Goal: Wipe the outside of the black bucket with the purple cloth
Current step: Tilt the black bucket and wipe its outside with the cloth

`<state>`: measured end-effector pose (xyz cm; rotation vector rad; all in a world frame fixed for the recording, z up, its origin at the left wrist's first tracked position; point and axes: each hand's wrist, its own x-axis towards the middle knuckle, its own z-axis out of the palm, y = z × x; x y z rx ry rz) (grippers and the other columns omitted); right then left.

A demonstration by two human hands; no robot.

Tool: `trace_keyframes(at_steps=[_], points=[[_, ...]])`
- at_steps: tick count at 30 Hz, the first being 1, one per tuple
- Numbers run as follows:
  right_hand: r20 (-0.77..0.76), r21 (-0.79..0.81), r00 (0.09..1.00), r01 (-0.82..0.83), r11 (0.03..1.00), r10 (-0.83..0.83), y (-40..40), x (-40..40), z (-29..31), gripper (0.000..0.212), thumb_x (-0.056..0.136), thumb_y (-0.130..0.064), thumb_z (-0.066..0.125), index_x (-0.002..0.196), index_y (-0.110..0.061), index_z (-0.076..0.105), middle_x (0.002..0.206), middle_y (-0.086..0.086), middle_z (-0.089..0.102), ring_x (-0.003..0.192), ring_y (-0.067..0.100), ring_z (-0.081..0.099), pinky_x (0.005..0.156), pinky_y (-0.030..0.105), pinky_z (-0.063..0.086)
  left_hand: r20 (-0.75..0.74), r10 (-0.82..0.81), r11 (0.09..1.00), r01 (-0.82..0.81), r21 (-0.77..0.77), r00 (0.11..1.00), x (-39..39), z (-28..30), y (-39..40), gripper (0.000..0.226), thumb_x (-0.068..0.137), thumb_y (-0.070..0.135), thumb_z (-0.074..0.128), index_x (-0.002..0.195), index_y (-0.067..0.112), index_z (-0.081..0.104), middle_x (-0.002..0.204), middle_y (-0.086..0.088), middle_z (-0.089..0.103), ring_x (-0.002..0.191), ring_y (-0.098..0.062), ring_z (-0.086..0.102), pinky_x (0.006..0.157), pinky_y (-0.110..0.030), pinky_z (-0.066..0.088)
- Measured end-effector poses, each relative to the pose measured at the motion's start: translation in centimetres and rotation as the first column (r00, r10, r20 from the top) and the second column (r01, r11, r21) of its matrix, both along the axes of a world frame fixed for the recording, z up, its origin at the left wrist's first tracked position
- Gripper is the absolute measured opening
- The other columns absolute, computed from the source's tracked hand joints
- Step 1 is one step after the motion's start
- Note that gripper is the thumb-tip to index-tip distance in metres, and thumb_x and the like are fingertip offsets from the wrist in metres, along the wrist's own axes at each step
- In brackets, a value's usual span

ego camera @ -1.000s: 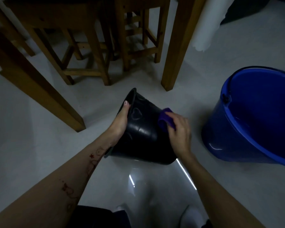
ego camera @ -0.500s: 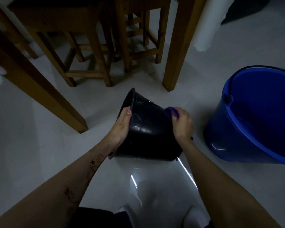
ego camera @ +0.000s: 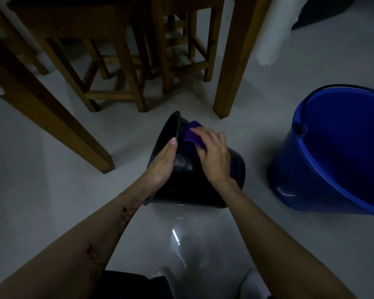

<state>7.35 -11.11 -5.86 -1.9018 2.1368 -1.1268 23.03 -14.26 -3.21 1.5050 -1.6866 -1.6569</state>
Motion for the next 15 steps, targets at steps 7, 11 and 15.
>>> trace_keyframes(at_steps=[7,11,15], points=[[0.070,0.283,0.935,0.317,0.905,-0.349,3.5,-5.9,-4.9,0.032,0.093,-0.016,0.050,0.125,-0.018,0.057,0.123,0.009,0.059,0.111,0.028,0.048,0.082,0.034,0.040,-0.059,0.045,0.998,-0.043,0.036,0.997,0.8,1.6,-0.3,0.036,0.106,0.036,0.030,0.113,0.016,0.059,0.115,-0.022,0.063,0.102,-0.037,0.062,0.093,-0.048,0.049],[0.131,0.107,0.967,0.205,0.973,-0.219,6.9,-3.5,-3.8,0.035,0.089,-0.012,0.052,0.123,-0.014,0.058,0.119,0.009,0.060,0.108,0.024,0.048,0.091,0.029,0.040,-0.080,0.143,0.968,-0.123,0.218,0.986,-0.2,2.2,-0.5,0.084,0.082,0.085,0.030,0.123,0.021,0.067,0.118,-0.009,0.072,0.107,-0.029,0.067,0.094,-0.043,0.053],[0.078,-0.027,0.996,-0.049,0.998,0.051,5.2,2.4,-1.6,0.044,0.082,-0.007,0.061,0.125,-0.014,0.057,0.127,0.008,0.056,0.109,0.023,0.049,0.090,0.013,0.034,-0.050,0.155,0.987,-0.152,0.060,0.987,-1.5,2.4,0.0,0.072,0.099,0.066,0.010,0.130,0.024,0.059,0.115,-0.008,0.070,0.101,-0.022,0.066,0.088,-0.032,0.053]])
